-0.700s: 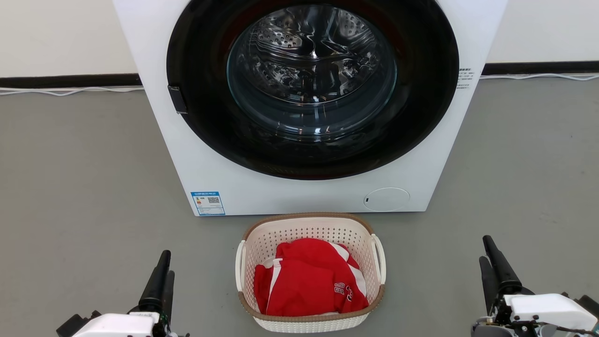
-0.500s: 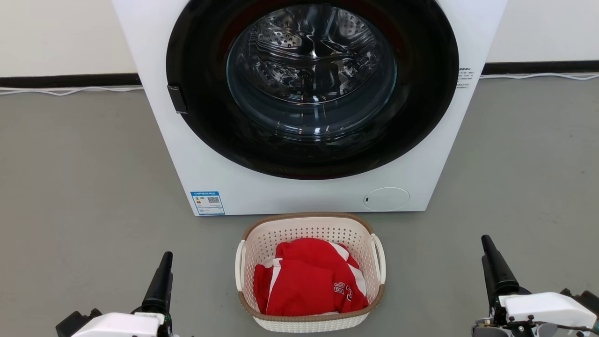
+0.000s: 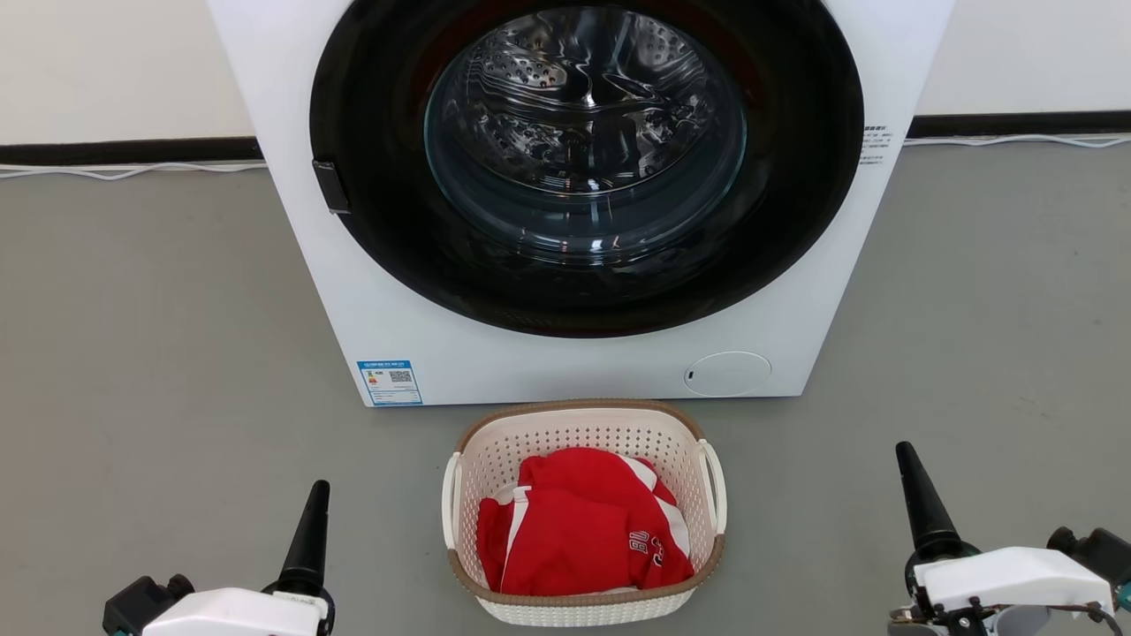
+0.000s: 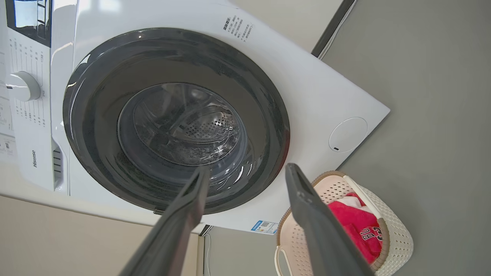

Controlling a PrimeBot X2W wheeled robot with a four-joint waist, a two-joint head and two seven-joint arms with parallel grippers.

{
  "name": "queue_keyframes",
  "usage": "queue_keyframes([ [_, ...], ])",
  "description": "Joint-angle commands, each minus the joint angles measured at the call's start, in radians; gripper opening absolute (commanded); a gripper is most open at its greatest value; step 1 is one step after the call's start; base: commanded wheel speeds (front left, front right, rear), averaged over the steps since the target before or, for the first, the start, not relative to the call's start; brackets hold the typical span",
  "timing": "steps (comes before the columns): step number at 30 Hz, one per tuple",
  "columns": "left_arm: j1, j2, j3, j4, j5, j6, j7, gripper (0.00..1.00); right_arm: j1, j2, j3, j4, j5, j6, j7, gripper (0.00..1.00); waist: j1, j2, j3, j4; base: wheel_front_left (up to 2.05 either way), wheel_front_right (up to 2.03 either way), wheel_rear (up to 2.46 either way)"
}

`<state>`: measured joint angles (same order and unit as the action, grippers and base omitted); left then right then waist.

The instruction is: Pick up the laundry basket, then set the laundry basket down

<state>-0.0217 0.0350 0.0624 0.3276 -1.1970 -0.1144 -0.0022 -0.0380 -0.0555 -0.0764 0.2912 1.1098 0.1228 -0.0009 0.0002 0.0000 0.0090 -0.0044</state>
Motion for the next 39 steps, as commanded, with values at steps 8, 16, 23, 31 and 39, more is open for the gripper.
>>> queue_keyframes([
  [8,-0.041,0.009,0.021,-0.011,0.108,0.0,-0.031,1.0,-0.042,-0.023,0.029,-0.031,-0.127,0.003,-0.033,1.0,-0.0001,0.0,0.0,-0.002,0.0,0.0,0.0],
  [16,-0.044,0.01,0.019,-0.001,0.192,0.003,-0.054,1.0,-0.045,-0.03,0.047,-0.028,-0.234,0.004,-0.056,1.0,-0.0001,0.0,-0.002,-0.002,0.0,0.0,0.0],
  [23,-0.046,0.01,0.018,0.006,0.268,0.007,-0.075,1.0,-0.048,-0.035,0.061,-0.027,-0.326,0.004,-0.077,1.0,-0.0001,0.0,-0.003,-0.002,0.0,0.0,0.0],
  [31,-0.045,0.011,0.019,0.013,0.355,0.011,-0.098,1.0,-0.048,-0.039,0.077,-0.026,-0.431,0.005,-0.1,1.0,-0.0001,0.0,-0.005,-0.003,0.0,0.0,0.0],
  [39,-0.047,0.011,0.018,0.021,0.436,0.013,-0.119,1.0,-0.051,-0.046,0.09,-0.022,-0.519,0.005,-0.121,1.0,-0.0001,0.0,-0.004,-0.005,0.0,0.0,0.0],
])
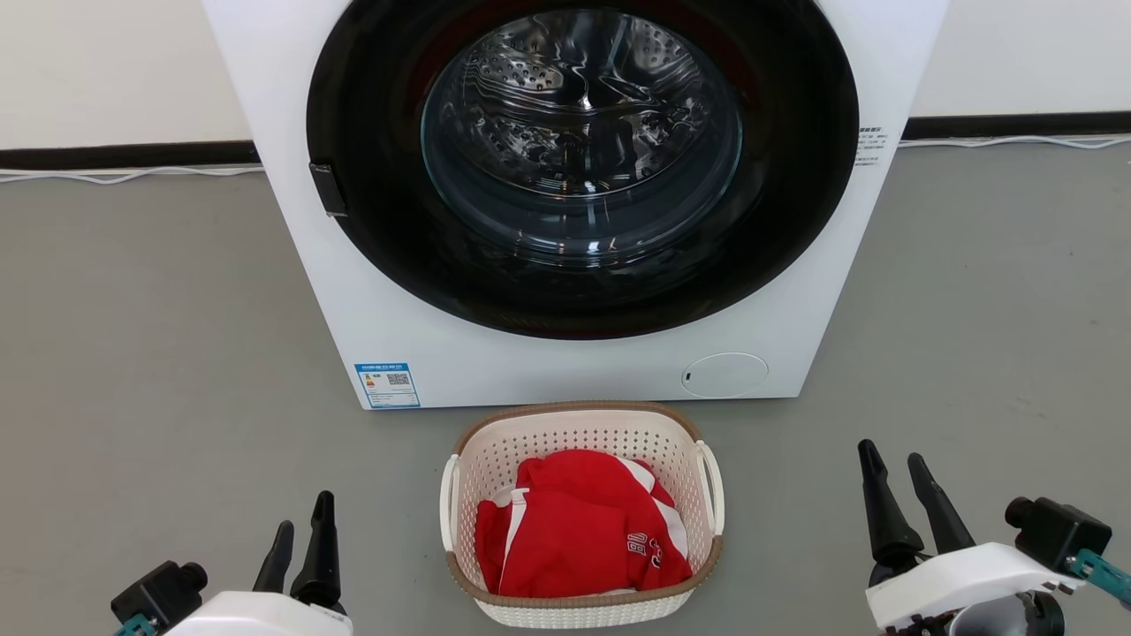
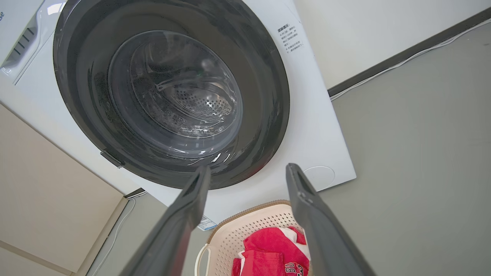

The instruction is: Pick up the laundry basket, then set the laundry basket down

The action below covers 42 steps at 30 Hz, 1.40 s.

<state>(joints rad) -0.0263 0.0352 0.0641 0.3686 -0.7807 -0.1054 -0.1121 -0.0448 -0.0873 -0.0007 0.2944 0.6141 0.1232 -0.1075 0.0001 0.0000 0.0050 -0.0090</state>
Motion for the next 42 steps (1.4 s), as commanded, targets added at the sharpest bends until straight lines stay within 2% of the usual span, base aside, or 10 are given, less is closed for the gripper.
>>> queue_keyframes([
  [1,-0.043,0.011,0.017,-0.018,0.031,0.005,-0.012,1.0,-0.044,-0.015,0.016,-0.024,-0.036,0.005,-0.017,1.0,-0.0001,0.0,0.0,0.0,0.0,0.0,0.0],
  [42,-0.059,0.015,0.037,0.039,0.513,0.015,-0.136,1.0,-0.049,-0.028,0.074,-0.006,-0.562,0.007,-0.14,1.0,-0.0001,0.0,0.007,-0.011,0.0,0.0,0.0],
])
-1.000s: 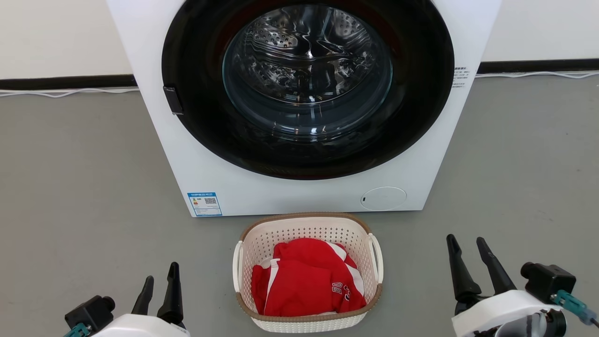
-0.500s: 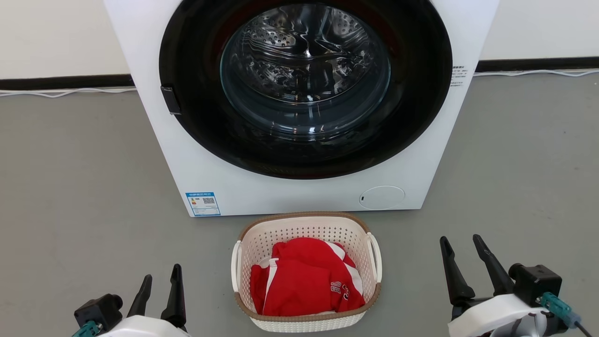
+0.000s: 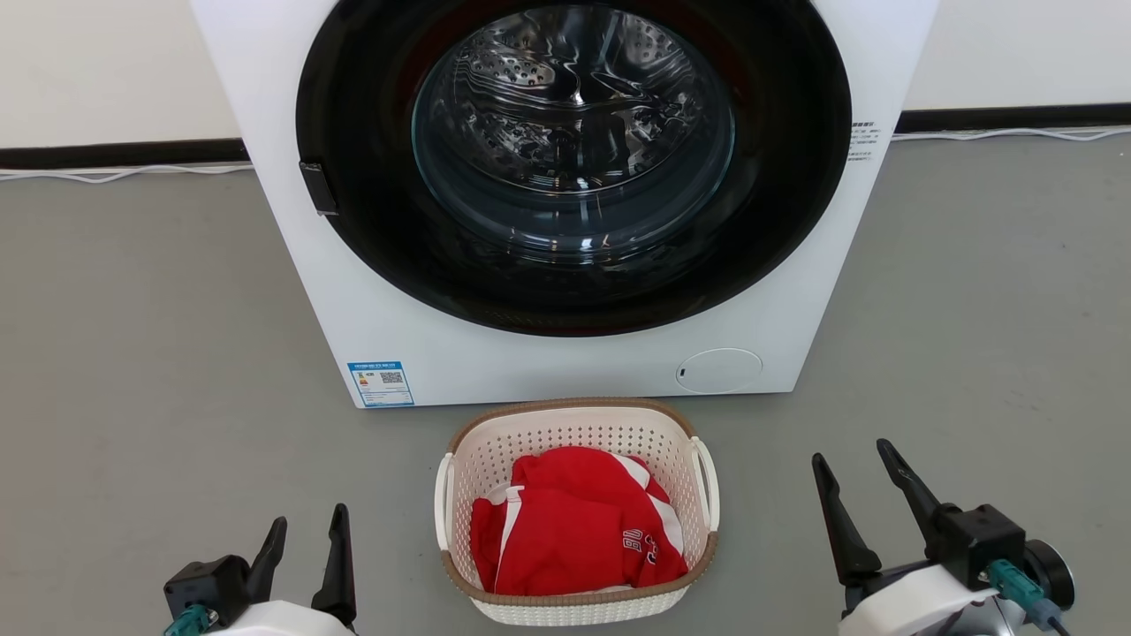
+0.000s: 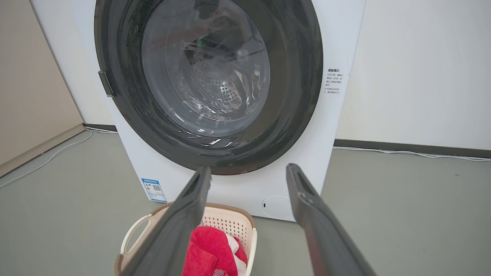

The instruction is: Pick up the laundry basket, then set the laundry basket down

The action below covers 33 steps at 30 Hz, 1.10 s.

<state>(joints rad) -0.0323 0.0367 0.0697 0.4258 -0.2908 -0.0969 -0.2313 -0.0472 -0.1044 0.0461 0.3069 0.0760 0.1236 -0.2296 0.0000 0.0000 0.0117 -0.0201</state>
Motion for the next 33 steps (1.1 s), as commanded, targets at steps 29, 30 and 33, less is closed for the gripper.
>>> queue_keyframes([
  [29,-0.097,0.014,0.023,0.009,0.075,0.003,-0.03,1.0,-0.095,-0.002,0.026,0.043,-0.042,0.007,-0.032,1.0,0.0,0.0,0.062,0.005,0.0,0.0,0.0],
  [30,-0.107,0.014,0.02,0.018,0.078,0.002,-0.03,1.0,-0.107,0.0,0.024,0.058,-0.039,0.007,-0.032,1.0,0.0,0.0,0.073,0.005,0.0,0.0,0.0],
  [33,-0.146,0.014,0.01,0.046,0.091,-0.003,-0.03,1.0,-0.153,0.003,0.015,0.122,-0.036,0.007,-0.032,1.0,0.0,0.0,0.113,0.008,0.0,0.0,0.0],
])
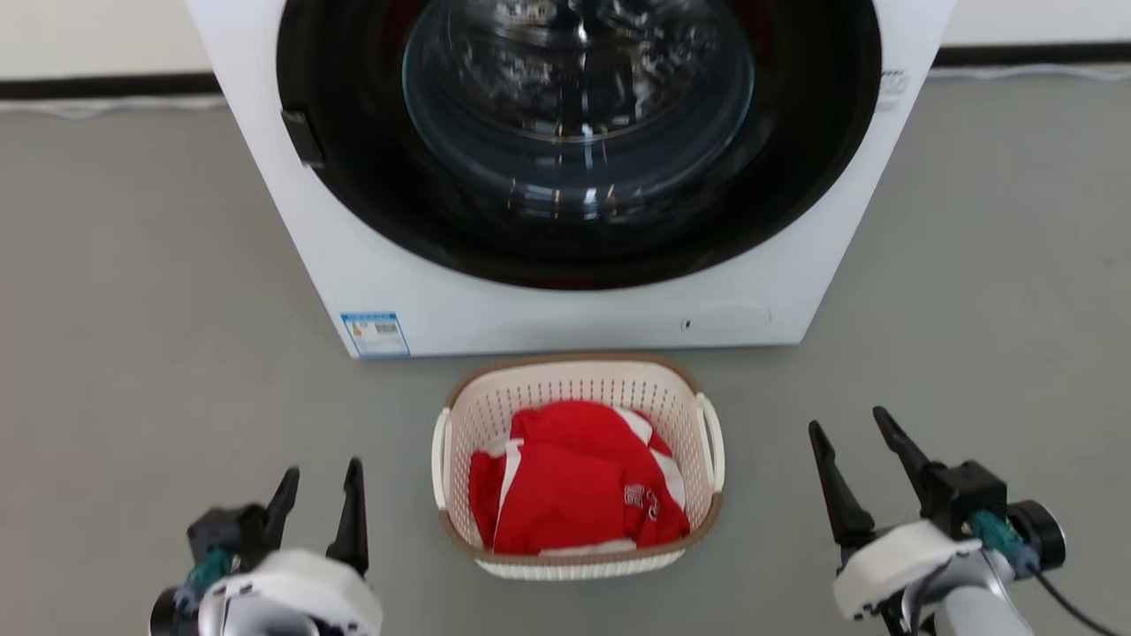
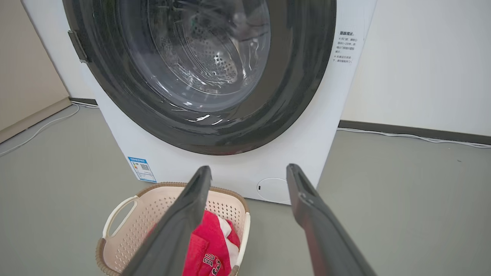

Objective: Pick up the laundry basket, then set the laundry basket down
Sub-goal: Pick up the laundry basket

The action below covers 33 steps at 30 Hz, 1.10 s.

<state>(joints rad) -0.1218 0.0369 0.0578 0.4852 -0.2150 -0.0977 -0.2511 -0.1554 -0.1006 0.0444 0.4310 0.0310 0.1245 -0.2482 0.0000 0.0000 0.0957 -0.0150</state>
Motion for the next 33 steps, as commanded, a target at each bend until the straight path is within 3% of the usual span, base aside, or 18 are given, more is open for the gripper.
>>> queue_keyframes([
  [1,-0.074,0.013,0.017,-0.002,0.019,-0.003,-0.011,1.0,-0.063,0.0,0.013,0.027,0.007,0.006,-0.014,1.0,0.0,0.0,0.045,0.004,0.0,0.0,0.0],
  [7,-0.209,0.013,-0.023,0.098,0.028,-0.014,-0.011,1.0,-0.211,0.01,-0.017,0.186,-0.017,0.006,-0.014,1.0,0.0,0.0,0.162,0.014,0.0,0.0,0.0],
  [12,-0.356,0.013,-0.076,0.223,-0.028,-0.022,-0.011,1.0,-0.353,0.016,-0.036,0.313,-0.04,0.006,-0.013,1.0,0.0,0.0,0.278,0.026,0.0,0.0,0.0],
  [24,-0.663,0.013,-0.223,0.473,-0.095,-0.019,-0.011,1.0,-0.606,0.017,-0.046,0.531,-0.09,0.006,-0.011,1.0,0.0,0.0,0.509,0.05,0.0,0.0,0.0],
  [33,-0.794,0.013,-0.324,0.608,-0.137,0.005,-0.011,1.0,-0.714,0.03,-0.058,0.625,-0.097,0.006,-0.013,1.0,0.0,0.0,0.625,0.056,0.0,0.0,0.0],
])
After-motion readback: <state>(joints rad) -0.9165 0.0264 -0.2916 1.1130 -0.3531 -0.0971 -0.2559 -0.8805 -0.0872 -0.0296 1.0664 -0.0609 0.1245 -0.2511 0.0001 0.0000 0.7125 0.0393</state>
